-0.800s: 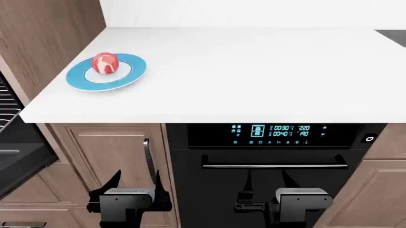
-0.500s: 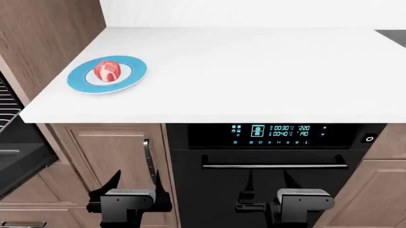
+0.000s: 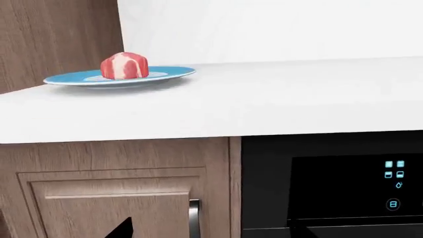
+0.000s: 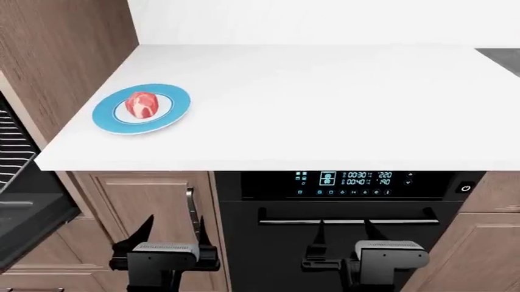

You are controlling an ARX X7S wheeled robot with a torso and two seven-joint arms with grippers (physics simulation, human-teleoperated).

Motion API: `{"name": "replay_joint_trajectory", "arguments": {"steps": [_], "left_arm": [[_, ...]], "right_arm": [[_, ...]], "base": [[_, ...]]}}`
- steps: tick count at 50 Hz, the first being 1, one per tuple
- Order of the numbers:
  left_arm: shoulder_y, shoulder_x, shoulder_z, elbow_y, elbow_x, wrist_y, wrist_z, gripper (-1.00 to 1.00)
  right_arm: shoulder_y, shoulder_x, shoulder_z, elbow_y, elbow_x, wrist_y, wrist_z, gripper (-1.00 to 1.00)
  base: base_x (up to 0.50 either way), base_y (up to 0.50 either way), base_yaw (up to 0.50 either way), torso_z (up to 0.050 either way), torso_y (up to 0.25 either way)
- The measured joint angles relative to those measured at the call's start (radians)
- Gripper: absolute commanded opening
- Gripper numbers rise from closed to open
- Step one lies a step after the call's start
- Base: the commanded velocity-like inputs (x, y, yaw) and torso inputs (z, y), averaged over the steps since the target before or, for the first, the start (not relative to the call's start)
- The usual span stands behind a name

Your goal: Place the steak on the rack of the oven.

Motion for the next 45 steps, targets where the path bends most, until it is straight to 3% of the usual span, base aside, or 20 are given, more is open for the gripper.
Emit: {"name": "replay_joint_trajectory", "arguments": {"steps": [19, 27, 37, 45], "left_arm": [[-0.009, -0.021, 0.013, 0.019, -0.015, -0.027, -0.048, 1.0], [0.009, -0.045, 0.017, 0.126, -0.02, -0.098, -0.061, 1.0], [0.005, -0.115, 0.004, 0.356, -0.056, -0.306, -0.044, 1.0], [-0.08, -0.184, -0.053, 0.584, -0.175, -0.639, -0.003, 1.0]], "right_arm": [[-0.006, 0.028, -0.032, -0.069, 0.004, 0.049, 0.04, 1.0], [-0.027, 0.059, -0.049, -0.228, 0.003, 0.146, 0.042, 1.0], [-0.021, 0.109, -0.065, -0.496, 0.032, 0.408, 0.031, 1.0], [0.049, 0.115, 0.01, -0.71, 0.186, 0.694, 0.004, 1.0]], "base": [[0.0, 0.0, 0.0, 0.05, 0.0], [0.0, 0.0, 0.0, 0.023, 0.0], [0.0, 0.0, 0.0, 0.0, 0.0], [0.0, 0.0, 0.0, 0.0, 0.0]]}}
